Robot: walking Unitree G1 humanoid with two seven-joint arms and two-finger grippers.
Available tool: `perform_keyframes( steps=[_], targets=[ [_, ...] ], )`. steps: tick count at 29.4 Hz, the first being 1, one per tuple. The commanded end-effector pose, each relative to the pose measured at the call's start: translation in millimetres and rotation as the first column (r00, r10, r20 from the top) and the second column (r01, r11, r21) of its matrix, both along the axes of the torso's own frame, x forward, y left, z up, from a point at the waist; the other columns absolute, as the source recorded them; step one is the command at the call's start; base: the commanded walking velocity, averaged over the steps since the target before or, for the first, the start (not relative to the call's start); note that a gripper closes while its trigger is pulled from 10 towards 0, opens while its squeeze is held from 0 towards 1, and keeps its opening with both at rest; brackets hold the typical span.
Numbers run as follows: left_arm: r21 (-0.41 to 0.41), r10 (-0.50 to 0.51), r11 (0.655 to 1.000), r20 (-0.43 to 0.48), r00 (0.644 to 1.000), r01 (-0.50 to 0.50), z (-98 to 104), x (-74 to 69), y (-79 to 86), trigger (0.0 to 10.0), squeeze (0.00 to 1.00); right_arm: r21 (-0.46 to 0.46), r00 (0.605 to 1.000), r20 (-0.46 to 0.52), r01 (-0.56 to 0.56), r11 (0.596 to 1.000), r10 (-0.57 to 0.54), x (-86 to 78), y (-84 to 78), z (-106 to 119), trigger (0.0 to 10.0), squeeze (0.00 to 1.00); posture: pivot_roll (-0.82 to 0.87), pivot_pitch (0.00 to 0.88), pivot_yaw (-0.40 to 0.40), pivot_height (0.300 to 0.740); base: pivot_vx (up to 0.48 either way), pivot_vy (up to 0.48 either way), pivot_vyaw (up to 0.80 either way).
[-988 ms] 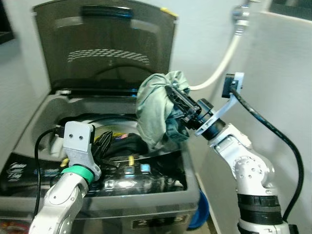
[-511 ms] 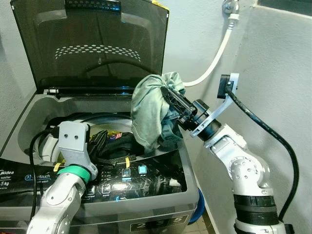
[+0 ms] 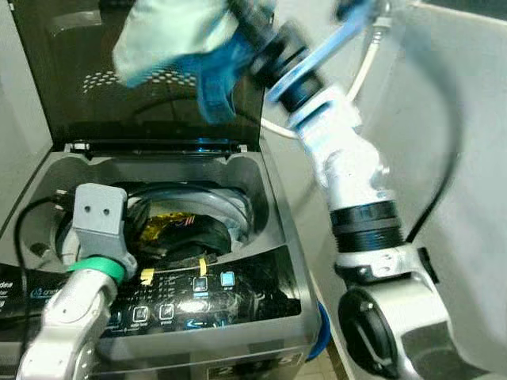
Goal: Clothes washing
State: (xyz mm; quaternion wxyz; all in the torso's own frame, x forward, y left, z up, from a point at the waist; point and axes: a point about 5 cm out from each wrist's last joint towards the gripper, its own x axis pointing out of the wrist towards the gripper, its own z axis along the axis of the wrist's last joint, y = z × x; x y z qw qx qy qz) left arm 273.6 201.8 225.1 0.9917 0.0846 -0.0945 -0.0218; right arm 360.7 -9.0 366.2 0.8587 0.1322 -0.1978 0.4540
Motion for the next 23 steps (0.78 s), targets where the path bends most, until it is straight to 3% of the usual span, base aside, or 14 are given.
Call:
perform_keyframes(
  steps=[1,2,4,8,15,18,19,20,22,23],
  targets=[
    [0.043,-0.009,0.999,-0.046,0.999,0.011,-3,-4.4,-0.2,10.0,0.0,-0.178,0.999,-0.03,0.038,0.983,-0.044,7.4,8.8,-31,10.0,0.0,0.1,0.005,-0.024,0.74,0.0,0.0,0.0],
    [0.071,-0.02,0.997,-0.066,0.998,0.024,-1,-8.1,2.3,10.0,0.0,-0.277,0.996,-0.033,0.067,0.959,-0.079,10.8,11.0,-48,10.0,0.0,0.11,0.003,-0.025,0.74,0.0,0.0,0.0],
    [0.116,-0.039,0.992,-0.096,0.995,0.05,2,-14.3,5.1,10.0,0.0,-0.369,0.992,-0.035,0.099,0.924,-0.12,15.0,11.0,-66,10.0,0.0,0.12,0.003,-0.028,0.74,0.0,0.0,0.0],
    [0.186,-0.049,0.979,-0.159,0.986,0.079,3,-25.1,12.0,10.0,0.0,-0.364,0.989,-0.064,0.104,0.926,-0.137,20.2,8.2,-72,10.0,0.0,0.13,0.002,-0.023,0.74,0.0,0.0,0.0],
    [0.217,-0.053,0.971,-0.208,0.977,0.099,9,-35.2,19.2,10.0,0.0,-0.386,0.99,-0.099,0.058,0.921,-0.104,21.3,4.1,-75,10.0,0.0,0.13,0.0,-0.019,0.74,0.0,0.0,0.0],
    [0.223,-0.047,0.969,-0.253,0.966,0.106,10,-37.0,21.7,10.0,0.0,-0.462,0.966,-0.256,-0.153,0.874,0.034,15.3,2.7,-95,10.0,0.0,0.13,0.0,-0.014,0.74,0.0,0.0,0.0],
    [0.223,-0.047,0.969,-0.253,0.966,0.106,10,-37.0,21.7,10.0,0.0,-0.462,0.966,-0.256,-0.153,0.874,0.034,15.3,2.7,-95,10.0,0.0,0.13,0.0,-0.014,0.74,0.0,0.0,0.0],
    [0.221,-0.048,0.969,-0.261,0.964,0.108,10,-36.3,20.9,10.0,0.0,-0.467,0.949,-0.304,-0.23,0.854,0.089,11.3,2.3,-100,10.0,0.26,0.13,0.0,-0.012,0.74,0.0,0.0,0.0],
    [0.219,-0.049,0.969,-0.265,0.963,0.11,10,-35.8,20.2,10.0,0.0,-0.467,0.936,-0.33,-0.273,0.841,0.121,8.7,2.1,-103,10.0,0.26,0.13,0.0,-0.012,0.74,0.0,0.0,0.0],
    [0.22,-0.052,0.969,-0.267,0.962,0.114,10,-35.6,19.2,10.0,0.0,-0.449,0.926,-0.345,-0.306,0.84,0.153,6.7,1.9,-104,10.0,0.91,0.13,0.0,-0.009,0.74,0.0,0.0,0.0]
  ],
)
